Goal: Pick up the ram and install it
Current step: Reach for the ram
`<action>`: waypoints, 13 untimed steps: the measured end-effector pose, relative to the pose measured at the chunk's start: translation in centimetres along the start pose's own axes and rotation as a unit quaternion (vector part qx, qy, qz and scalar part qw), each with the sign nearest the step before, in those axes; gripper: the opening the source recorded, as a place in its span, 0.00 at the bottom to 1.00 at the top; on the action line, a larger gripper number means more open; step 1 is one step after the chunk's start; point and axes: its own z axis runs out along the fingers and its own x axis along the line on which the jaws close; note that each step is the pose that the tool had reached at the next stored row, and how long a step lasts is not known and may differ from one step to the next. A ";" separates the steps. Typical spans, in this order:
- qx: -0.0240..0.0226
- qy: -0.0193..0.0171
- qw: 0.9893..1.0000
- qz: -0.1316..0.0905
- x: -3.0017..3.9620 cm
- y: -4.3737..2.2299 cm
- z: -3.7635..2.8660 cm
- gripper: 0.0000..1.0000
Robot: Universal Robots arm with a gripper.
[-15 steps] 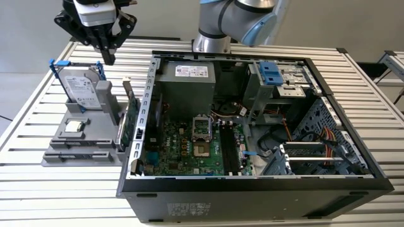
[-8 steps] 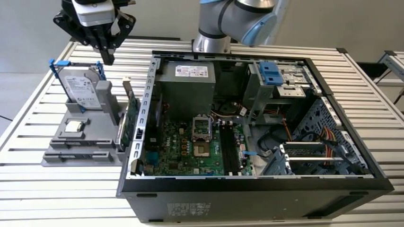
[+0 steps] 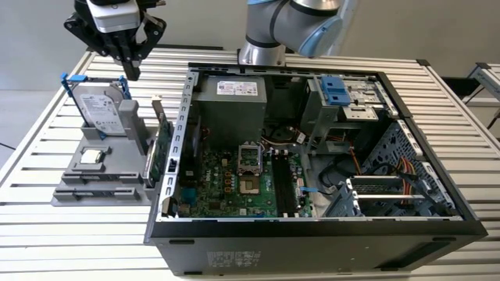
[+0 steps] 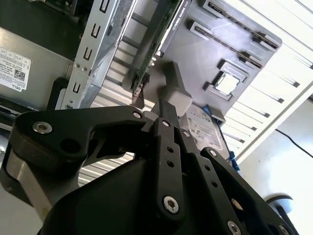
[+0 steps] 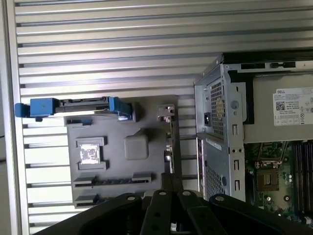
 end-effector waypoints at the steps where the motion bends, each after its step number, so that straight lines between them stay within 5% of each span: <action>1: 0.000 0.000 1.000 0.000 0.05 0.00 0.00 0.00; 13: 0.000 0.000 1.000 0.000 0.43 -0.03 0.00 0.00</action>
